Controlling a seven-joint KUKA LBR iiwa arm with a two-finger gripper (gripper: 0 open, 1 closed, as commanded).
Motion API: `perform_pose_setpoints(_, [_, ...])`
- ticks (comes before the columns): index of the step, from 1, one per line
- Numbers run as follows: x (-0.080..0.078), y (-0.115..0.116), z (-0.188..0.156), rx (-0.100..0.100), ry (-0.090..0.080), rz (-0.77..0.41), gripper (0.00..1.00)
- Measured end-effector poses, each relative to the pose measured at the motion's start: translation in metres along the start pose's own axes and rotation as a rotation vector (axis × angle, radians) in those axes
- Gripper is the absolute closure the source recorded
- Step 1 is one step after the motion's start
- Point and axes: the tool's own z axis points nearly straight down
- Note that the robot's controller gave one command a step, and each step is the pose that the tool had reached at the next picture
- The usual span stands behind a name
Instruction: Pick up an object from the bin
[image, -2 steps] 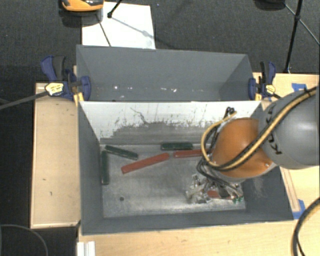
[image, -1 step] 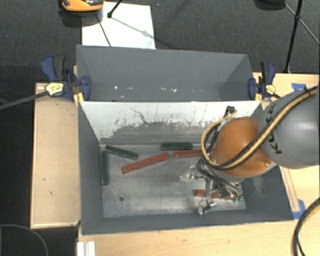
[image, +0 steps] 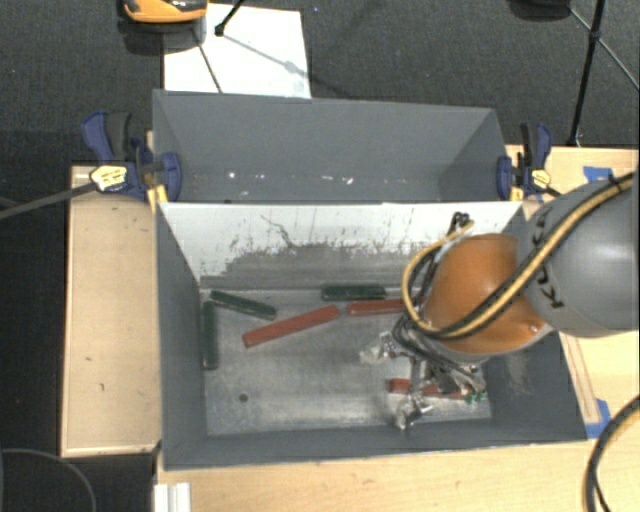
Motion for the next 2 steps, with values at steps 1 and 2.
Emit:
perform_pose_setpoints(1, [-0.0015, -0.0813, 0.0019, 0.003, -0.004, 0.021, 1.00])
perform_pose_setpoints(2, [-0.0015, -0.0813, 0.0019, 0.003, -0.004, 0.022, 1.00])
